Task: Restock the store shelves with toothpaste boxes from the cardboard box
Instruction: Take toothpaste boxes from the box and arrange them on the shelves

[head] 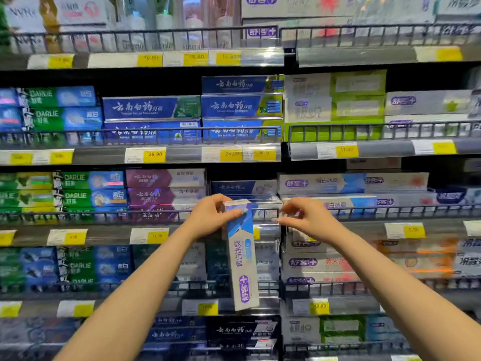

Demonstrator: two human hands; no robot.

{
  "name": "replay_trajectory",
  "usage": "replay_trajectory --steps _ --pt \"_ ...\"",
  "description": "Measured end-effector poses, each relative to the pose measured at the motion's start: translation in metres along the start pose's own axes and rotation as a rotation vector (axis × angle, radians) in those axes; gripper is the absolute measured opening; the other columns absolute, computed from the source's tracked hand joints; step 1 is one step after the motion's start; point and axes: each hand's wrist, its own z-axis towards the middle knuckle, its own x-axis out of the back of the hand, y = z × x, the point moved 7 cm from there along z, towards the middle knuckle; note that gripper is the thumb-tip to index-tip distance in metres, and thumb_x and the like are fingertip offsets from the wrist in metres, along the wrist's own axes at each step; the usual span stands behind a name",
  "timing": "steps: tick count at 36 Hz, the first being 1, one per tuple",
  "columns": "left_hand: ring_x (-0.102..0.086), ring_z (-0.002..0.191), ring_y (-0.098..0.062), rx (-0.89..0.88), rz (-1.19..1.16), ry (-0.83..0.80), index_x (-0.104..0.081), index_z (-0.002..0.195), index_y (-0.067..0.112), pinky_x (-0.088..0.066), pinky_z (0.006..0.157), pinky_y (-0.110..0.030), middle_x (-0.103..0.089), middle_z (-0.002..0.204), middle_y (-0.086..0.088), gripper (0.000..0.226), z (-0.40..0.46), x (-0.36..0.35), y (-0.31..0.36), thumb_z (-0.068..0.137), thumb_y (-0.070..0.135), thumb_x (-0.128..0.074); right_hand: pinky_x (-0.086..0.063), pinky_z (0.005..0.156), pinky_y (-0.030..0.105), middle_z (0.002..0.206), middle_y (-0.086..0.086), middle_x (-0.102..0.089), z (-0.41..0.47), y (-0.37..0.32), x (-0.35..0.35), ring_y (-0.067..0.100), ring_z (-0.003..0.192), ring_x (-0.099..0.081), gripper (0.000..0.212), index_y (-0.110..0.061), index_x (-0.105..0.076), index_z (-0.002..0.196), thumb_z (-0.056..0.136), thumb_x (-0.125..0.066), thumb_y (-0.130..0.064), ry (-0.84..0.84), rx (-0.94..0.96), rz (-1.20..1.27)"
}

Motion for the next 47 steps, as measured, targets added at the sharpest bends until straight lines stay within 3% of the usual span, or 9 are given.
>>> replay_trajectory --steps 8,15,18,26,30,35,40,43,47 --pt "-0.066 0.091 -0.019 -0.079 -0.145 -0.035 -0.06 0.101 0.013 -0.058 0.07 -0.034 -0.069 0.097 -0.007 0.033 0.015 -0.051 0.054 0.079 0.035 -0.071 -0.052 0.084 0.022 0.11 -0.008 -0.065 -0.046 0.012 -0.003 0.006 0.1 -0.061 0.049 -0.023 -0.058 0.118 0.074 -0.076 -0.036 -0.09 -0.179 0.291" --pt "-0.065 0.086 -0.016 -0.086 -0.295 -0.058 -0.059 0.104 0.008 -0.055 0.068 -0.028 -0.069 0.094 -0.007 0.033 0.026 -0.109 0.095 0.08 0.026 -0.072 -0.054 0.083 0.039 0.096 0.002 -0.067 -0.071 0.045 0.028 0.024 0.092 -0.064 0.028 -0.024 -0.06 0.097 0.074 -0.077 -0.026 -0.118 -0.273 0.435" --pt "-0.062 0.093 -0.017 -0.052 -0.412 -0.065 -0.054 0.11 0.012 -0.053 0.083 -0.034 -0.064 0.097 -0.001 0.036 0.025 -0.128 0.105 0.08 0.028 -0.067 -0.051 0.073 0.029 0.095 0.002 -0.065 -0.08 0.07 0.052 0.017 0.084 -0.06 0.034 -0.016 -0.059 0.1 0.074 -0.078 -0.025 -0.05 -0.305 0.406" --pt "-0.063 0.096 -0.01 0.059 -0.084 -0.338 -0.061 0.109 0.021 -0.051 0.084 -0.022 -0.066 0.103 0.007 0.047 -0.009 -0.221 0.093 0.071 0.046 -0.075 -0.053 0.066 0.021 0.105 0.006 -0.067 -0.108 0.136 0.115 0.013 0.086 -0.063 0.037 -0.009 -0.057 0.107 0.077 -0.074 -0.024 0.197 -0.419 0.542" --pt "-0.064 0.094 -0.014 0.097 -0.071 -0.372 -0.063 0.108 0.019 -0.052 0.087 -0.033 -0.068 0.104 0.0 0.061 -0.02 -0.245 0.091 0.062 0.057 -0.076 -0.055 0.085 0.04 0.106 0.005 -0.07 -0.118 0.153 0.127 0.017 0.094 -0.068 0.031 -0.019 -0.058 0.099 0.076 -0.075 -0.03 0.233 -0.462 0.719" --pt "-0.067 0.078 -0.013 0.145 -0.222 -0.219 -0.063 0.1 0.009 -0.056 0.071 -0.028 -0.07 0.097 -0.009 0.031 -0.02 -0.234 0.102 0.076 0.024 -0.076 -0.038 0.041 0.012 0.103 0.012 -0.064 -0.119 0.154 0.131 0.0 0.047 -0.053 0.011 -0.012 -0.053 0.099 0.089 -0.058 -0.01 0.2 -0.448 1.037" --pt "-0.062 0.083 -0.014 0.104 -0.289 0.073 -0.061 0.105 0.01 -0.051 0.063 -0.012 -0.066 0.098 -0.007 0.028 -0.01 -0.184 0.113 0.079 0.008 -0.071 -0.055 0.056 0.019 0.085 0.001 -0.071 -0.119 0.18 0.157 0.009 0.073 -0.067 0.025 -0.012 -0.051 0.105 0.084 -0.063 -0.003 0.417 -0.44 1.112" --pt "-0.063 0.094 -0.02 0.082 -0.315 0.151 -0.059 0.115 0.007 -0.055 0.072 -0.02 -0.064 0.108 -0.019 0.042 -0.004 -0.167 0.114 0.076 0.009 -0.074 -0.058 0.068 0.023 0.102 0.009 -0.064 -0.118 0.186 0.158 0.018 0.087 -0.064 0.05 -0.014 -0.039 0.119 0.079 -0.067 -0.005 0.437 -0.446 1.055" --pt "-0.061 0.09 -0.013 0.092 -0.321 0.343 -0.054 0.114 0.013 -0.051 0.068 -0.011 -0.061 0.101 -0.005 0.047 0.001 -0.149 0.116 0.073 0.014 -0.077 -0.054 0.074 0.03 0.105 0.011 -0.063 -0.106 0.182 0.162 0.016 0.085 -0.063 0.038 -0.014 -0.05 0.102 0.074 -0.074 -0.021 0.458 -0.404 0.799"
